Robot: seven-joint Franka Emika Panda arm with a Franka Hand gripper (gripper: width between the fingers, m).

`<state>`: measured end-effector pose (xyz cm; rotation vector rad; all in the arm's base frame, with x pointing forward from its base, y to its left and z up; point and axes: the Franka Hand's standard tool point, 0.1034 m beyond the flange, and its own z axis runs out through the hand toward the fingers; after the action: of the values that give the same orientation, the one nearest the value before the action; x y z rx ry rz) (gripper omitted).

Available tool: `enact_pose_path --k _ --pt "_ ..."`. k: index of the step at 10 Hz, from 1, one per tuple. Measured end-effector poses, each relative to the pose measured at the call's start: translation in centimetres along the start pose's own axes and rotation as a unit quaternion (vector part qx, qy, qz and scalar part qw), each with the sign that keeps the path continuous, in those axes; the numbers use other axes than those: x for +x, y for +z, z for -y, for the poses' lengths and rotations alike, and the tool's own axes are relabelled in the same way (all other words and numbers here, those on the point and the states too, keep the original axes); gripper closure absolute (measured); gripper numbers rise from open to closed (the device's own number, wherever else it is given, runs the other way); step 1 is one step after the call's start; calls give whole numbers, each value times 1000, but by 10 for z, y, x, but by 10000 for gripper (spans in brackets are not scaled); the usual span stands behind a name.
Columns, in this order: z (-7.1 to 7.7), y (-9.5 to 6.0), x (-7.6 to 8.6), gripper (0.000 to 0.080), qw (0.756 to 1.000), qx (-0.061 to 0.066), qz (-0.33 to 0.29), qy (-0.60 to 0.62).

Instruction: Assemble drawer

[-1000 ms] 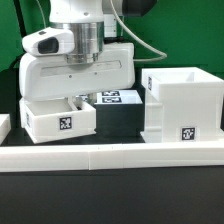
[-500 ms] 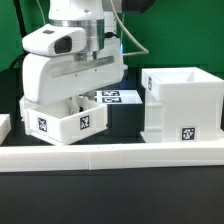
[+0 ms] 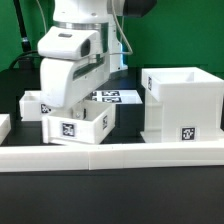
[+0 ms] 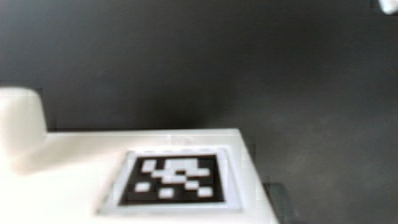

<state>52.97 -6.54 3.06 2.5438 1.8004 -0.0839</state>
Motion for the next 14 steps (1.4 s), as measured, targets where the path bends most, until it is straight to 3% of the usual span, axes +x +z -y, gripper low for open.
enact_pose_path --k 4,6,10,13,14 --pt "0 1 -7 757 993 -1 9 -120" --pt "0 2 0 757 985 -5 14 -174" --pt "-1 3 3 757 986 -22 10 -167" --pt "1 6 19 757 989 -20 7 -146" --pt "1 7 16 757 989 -19 8 -144"
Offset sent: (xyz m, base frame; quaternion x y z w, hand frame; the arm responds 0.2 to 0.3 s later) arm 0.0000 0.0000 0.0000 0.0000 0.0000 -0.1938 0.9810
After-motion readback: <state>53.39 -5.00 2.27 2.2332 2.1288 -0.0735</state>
